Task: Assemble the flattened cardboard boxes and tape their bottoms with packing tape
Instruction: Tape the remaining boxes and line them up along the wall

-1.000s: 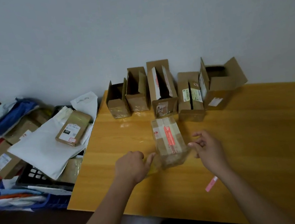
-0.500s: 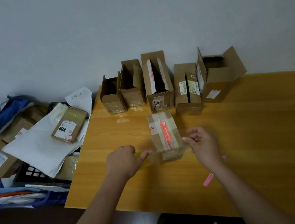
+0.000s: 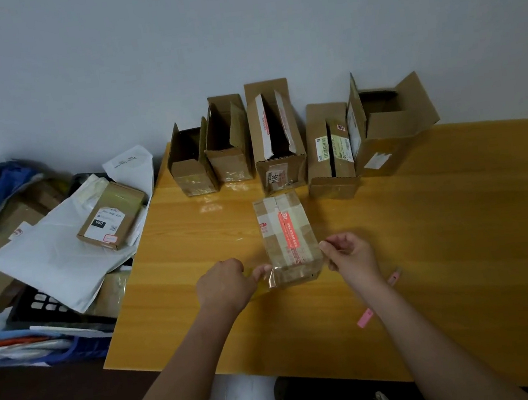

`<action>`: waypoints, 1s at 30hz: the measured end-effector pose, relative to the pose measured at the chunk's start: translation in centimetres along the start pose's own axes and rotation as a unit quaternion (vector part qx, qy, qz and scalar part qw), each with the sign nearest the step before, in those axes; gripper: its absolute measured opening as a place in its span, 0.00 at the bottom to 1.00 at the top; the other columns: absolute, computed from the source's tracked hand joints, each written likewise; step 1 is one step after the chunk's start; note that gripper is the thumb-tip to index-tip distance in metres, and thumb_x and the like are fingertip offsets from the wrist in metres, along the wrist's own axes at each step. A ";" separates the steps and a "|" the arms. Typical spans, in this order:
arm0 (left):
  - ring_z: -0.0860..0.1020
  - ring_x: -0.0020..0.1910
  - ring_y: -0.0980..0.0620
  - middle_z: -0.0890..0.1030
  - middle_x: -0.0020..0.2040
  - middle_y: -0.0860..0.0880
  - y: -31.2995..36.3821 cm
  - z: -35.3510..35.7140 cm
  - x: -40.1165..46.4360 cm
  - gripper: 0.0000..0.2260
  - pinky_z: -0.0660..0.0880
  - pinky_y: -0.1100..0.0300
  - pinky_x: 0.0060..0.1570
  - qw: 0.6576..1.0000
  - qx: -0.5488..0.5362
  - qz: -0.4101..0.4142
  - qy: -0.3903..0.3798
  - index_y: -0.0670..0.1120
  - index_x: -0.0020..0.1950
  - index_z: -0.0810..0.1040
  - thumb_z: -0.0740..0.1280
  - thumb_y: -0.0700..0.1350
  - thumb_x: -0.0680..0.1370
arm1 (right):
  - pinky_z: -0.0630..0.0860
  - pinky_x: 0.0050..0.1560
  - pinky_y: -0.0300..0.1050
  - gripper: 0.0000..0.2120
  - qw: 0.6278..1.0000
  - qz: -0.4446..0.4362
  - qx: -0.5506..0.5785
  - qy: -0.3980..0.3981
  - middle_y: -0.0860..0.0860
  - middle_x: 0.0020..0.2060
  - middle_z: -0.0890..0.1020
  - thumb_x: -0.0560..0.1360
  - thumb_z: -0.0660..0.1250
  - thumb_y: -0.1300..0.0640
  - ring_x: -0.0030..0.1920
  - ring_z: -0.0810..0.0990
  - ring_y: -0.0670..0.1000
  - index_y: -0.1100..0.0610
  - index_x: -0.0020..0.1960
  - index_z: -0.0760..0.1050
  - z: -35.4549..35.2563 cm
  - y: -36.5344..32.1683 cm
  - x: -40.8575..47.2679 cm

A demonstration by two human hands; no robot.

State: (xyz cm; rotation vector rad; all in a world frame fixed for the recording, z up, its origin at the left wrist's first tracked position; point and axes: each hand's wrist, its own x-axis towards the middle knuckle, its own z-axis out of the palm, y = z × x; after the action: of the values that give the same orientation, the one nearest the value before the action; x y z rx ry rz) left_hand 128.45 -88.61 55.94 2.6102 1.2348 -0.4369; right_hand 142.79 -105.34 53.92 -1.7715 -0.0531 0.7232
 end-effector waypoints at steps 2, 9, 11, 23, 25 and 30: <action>0.77 0.38 0.50 0.75 0.35 0.52 0.1 0.3 0.0 0.30 0.71 0.58 0.34 1.000 -0.008 -0.001 -0.009 0.48 0.41 0.75 0.54 0.73 0.73 | 0.74 0.32 0.33 0.06 1.000 0.001 -0.009 0.000 0.53 0.47 0.81 0.75 0.71 0.58 0.37 0.79 0.47 0.57 0.51 0.77 0.0 0.0 0.2; 0.76 0.46 0.55 0.76 0.51 0.51 0.2 0.6 0.2 0.16 0.76 0.56 0.45 0.965 -0.238 0.091 0.053 0.48 0.57 0.78 0.72 0.54 0.74 | 0.71 0.39 0.37 0.10 0.996 -0.038 -0.079 0.020 0.46 0.45 0.80 0.72 0.74 0.53 0.45 0.78 0.44 0.54 0.50 0.77 -0.8 -0.4 -0.3; 0.76 0.43 0.55 0.78 0.46 0.52 1.0 -0.2 -0.1 0.11 0.76 0.60 0.44 0.921 -0.370 0.116 0.039 0.48 0.55 0.77 0.73 0.46 0.75 | 0.71 0.37 0.34 0.08 0.993 -0.071 -0.094 0.030 0.46 0.42 0.81 0.72 0.75 0.54 0.43 0.78 0.44 0.54 0.47 0.78 -0.9 -0.8 -0.7; 0.76 0.39 0.49 0.78 0.39 0.44 3.1 0.0 0.4 0.12 0.76 0.52 0.39 0.885 -0.464 0.037 -0.008 0.43 0.42 0.72 0.76 0.41 0.72 | 0.80 0.34 0.41 0.11 0.957 -0.156 -0.242 0.029 0.46 0.41 0.83 0.75 0.70 0.45 0.38 0.81 0.42 0.53 0.48 0.78 1.6 -0.8 -1.5; 0.74 0.37 0.50 0.77 0.37 0.46 3.0 0.1 0.3 0.12 0.74 0.55 0.36 0.884 -0.465 0.042 -0.005 0.42 0.42 0.72 0.76 0.42 0.71 | 0.79 0.33 0.42 0.17 0.955 -0.132 -0.262 0.048 0.44 0.41 0.80 0.70 0.73 0.40 0.39 0.80 0.44 0.51 0.47 0.74 2.6 -0.7 -1.6; 0.73 0.36 0.51 0.77 0.38 0.45 2.8 0.2 0.4 0.13 0.72 0.60 0.33 0.884 -0.466 0.042 0.000 0.39 0.44 0.73 0.76 0.42 0.72 | 0.77 0.34 0.41 0.07 0.964 -0.135 -0.225 0.043 0.48 0.39 0.83 0.75 0.71 0.51 0.38 0.80 0.44 0.52 0.42 0.76 2.2 -1.3 -0.9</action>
State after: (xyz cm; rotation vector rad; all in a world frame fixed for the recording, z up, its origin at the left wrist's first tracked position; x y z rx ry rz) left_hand 130.86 -90.15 55.76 1.8030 0.9678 0.1657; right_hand 141.39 -103.40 55.12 -2.1718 -0.4205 0.4556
